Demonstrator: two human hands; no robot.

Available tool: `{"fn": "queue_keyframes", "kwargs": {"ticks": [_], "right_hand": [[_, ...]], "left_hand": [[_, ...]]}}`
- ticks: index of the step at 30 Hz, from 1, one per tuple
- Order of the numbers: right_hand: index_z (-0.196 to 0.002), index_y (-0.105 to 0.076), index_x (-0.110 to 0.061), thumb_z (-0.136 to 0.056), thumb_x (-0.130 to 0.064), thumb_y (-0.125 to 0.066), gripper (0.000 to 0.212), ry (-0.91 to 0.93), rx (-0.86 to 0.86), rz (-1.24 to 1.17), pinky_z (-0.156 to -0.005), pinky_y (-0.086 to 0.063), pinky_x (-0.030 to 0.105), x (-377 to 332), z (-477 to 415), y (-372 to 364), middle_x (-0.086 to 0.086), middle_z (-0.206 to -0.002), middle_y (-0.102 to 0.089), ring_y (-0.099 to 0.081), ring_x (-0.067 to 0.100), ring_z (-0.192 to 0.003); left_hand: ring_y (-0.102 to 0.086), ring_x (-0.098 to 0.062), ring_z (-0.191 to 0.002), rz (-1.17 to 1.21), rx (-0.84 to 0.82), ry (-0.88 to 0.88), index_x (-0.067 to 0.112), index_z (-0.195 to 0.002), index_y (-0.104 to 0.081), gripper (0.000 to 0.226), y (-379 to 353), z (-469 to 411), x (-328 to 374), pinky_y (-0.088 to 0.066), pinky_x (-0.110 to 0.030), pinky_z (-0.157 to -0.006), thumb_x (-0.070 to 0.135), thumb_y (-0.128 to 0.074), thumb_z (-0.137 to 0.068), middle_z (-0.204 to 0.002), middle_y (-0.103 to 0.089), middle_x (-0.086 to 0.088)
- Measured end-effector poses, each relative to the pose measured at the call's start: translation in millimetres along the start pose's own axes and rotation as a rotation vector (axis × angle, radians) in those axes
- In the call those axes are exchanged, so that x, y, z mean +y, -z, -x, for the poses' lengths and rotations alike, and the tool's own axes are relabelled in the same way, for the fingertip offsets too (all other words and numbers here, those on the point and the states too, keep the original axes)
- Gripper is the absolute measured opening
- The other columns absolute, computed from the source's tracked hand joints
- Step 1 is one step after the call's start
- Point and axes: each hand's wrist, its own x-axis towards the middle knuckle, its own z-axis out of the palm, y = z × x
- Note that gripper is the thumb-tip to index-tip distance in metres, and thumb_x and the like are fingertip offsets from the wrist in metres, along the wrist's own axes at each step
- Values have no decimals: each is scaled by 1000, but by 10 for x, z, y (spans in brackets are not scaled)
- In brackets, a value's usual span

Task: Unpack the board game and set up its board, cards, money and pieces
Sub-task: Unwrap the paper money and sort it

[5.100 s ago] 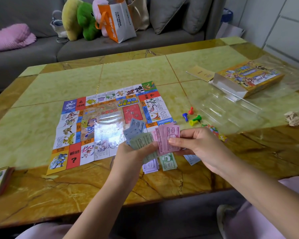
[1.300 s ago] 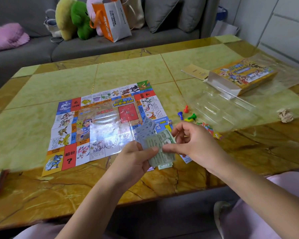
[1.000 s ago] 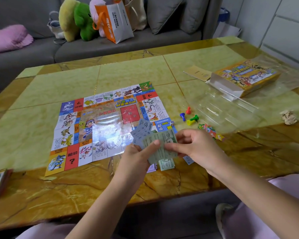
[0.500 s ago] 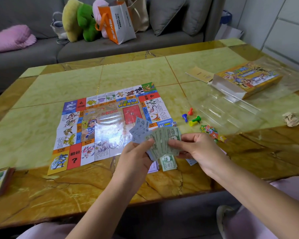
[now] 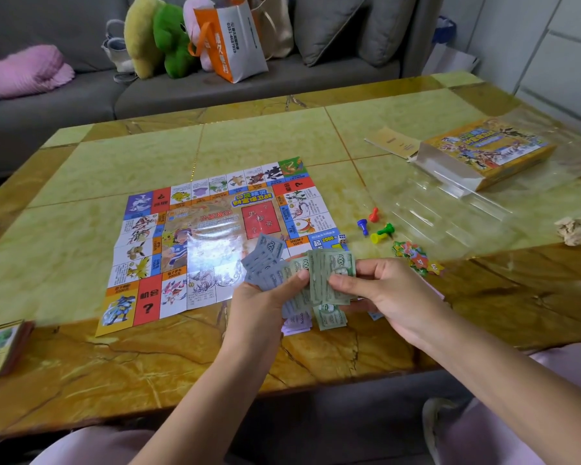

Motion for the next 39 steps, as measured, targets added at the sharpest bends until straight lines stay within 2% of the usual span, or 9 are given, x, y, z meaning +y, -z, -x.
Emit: {"fn": "queue_keyframes", "kwargs": {"ticks": [4,6,9,13,22,29,32,35,39], "right_hand": [[-96,-72,-3,-81,-2,-68,16,32,74,-16,-56,-56,24,-22,-19,20,9,-88,-75,-72,18,-78],[-95,-72,-4,-81,-3,-69,15,41,98,-13,-54,-54,21,-35,-30,38,8,-86,-75,-72,17,-76],[-95,-72,-6,-80,-5,-69,16,27,68,-3,-54,-54,20,-52,-28,47,7,-88,-75,-72,16,-78],[-96,-71,-7,-82,-4,-66,15,2,-9,-13,-61,-56,23,-38,-6,33,8,-93,-75,-72,17,-84],[-98,-71,-2,-83,-1,-64,16,-12,-61,34,-63,-58,26,-38,-3,57,10,-94,-74,-72,20,-85],[-88,-71,-3,-82,0,-65,9,-1,-8,-8,-58,-57,23,-121,-32,140,10,-86,-75,-72,19,-77],[-89,-70,-6,-83,-1,-66,9,24,7,98,-55,-55,20,-161,-29,203,8,-86,-75,-72,17,-77],[-99,-68,-12,-83,-3,-68,19,39,3,339,-58,-57,24,-123,-5,190,5,-91,-75,-72,13,-78],[-126,-50,-31,-80,-13,-75,55,61,32,534,-59,-56,25,53,-15,111,7,-105,-68,-71,12,-78]], "left_hand": [[-62,-33,-94,52,-2,98,-17,-120,-49,55,-15,6,34,-48,-47,-94,11,-67,-76,-107,-67,-25],[-59,-38,-97,48,15,106,-19,-117,-47,46,-4,-8,35,-45,-48,-98,4,-66,-82,-111,-64,-29],[-59,-36,-94,5,4,95,-11,-104,-59,32,21,-25,12,-50,-46,-92,3,-70,-77,-104,-66,-23],[-71,-30,-87,-35,5,53,0,-90,-66,9,34,-23,-15,-59,-36,-70,-3,-61,-83,-94,-73,-18],[-70,-38,-83,-137,31,23,-2,-101,-67,56,-33,24,-33,-53,-55,-79,27,-76,-55,-92,-72,-21],[-72,-20,-78,-10,-5,-37,7,-91,-67,29,-2,-23,7,-60,-35,-74,13,-69,-63,-86,-75,-9],[-72,-16,-74,27,21,-56,10,-95,-64,21,52,-56,75,-58,-35,-74,6,-66,-74,-81,-75,-3],[-72,-15,-74,81,31,-6,9,-99,-62,15,112,-80,115,-60,-30,-69,1,-58,-86,-83,-75,-6],[-72,-23,-82,132,19,77,6,-107,-59,17,184,-93,92,-60,-33,-64,1,-52,-92,-97,-73,-16]]}}
